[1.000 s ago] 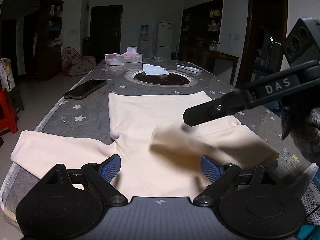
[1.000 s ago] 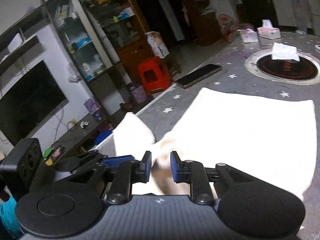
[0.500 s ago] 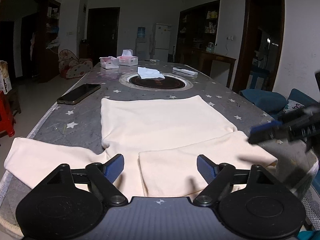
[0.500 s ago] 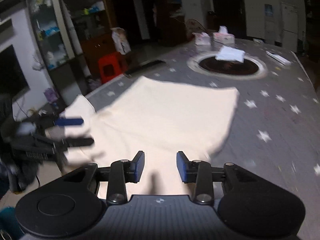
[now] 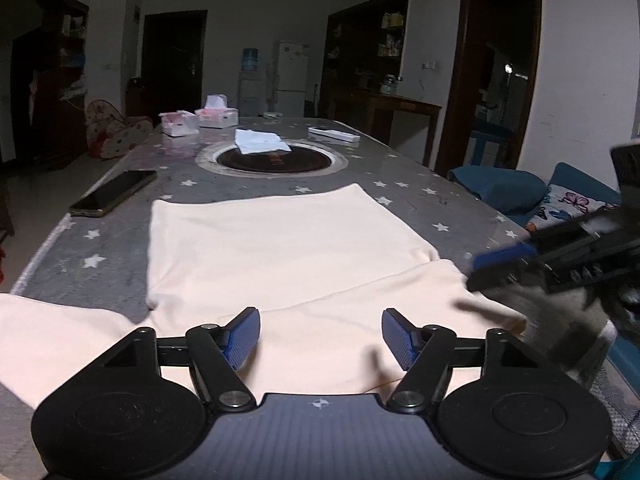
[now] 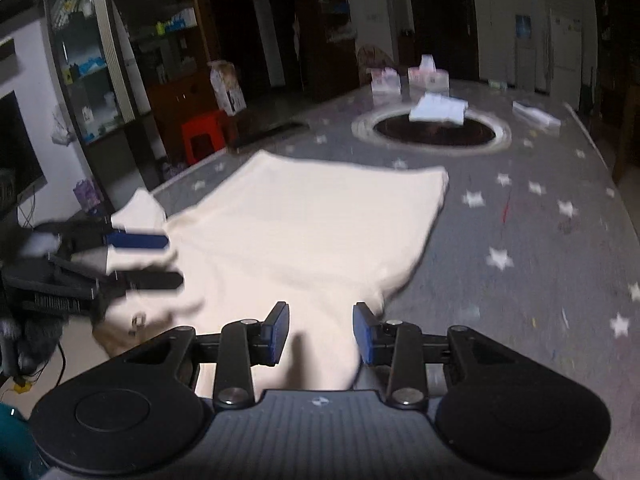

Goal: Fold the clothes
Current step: 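Open the right gripper on the folded sleeve and withdraw it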

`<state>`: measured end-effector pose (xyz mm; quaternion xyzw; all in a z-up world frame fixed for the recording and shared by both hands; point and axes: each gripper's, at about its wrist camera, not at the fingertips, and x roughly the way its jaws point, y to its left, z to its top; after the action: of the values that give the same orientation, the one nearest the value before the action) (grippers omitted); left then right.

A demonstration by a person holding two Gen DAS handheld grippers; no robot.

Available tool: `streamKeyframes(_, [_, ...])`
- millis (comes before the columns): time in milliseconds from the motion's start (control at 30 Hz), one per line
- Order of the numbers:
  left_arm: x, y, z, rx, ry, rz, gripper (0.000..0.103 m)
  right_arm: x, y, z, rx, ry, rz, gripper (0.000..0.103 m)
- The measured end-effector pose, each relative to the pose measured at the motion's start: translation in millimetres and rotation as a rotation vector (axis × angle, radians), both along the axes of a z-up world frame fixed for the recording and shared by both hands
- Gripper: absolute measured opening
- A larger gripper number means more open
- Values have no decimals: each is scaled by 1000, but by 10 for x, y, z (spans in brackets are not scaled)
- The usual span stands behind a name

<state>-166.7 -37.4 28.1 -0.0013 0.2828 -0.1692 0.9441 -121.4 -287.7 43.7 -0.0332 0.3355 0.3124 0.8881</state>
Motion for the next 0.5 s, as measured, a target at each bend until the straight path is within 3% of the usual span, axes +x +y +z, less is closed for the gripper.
streamKeyframes(233, [67, 14, -125, 3, 49, 6, 68, 180, 187, -177, -48, 5, 17, 35])
streamKeyframes(367, [32, 53, -120, -6, 49, 12, 68, 123, 236, -124, -70, -28, 32, 36])
streamKeyframes(500, [-29, 92, -78, -7, 32, 16, 68, 33, 340, -56, -79, -68, 78, 44])
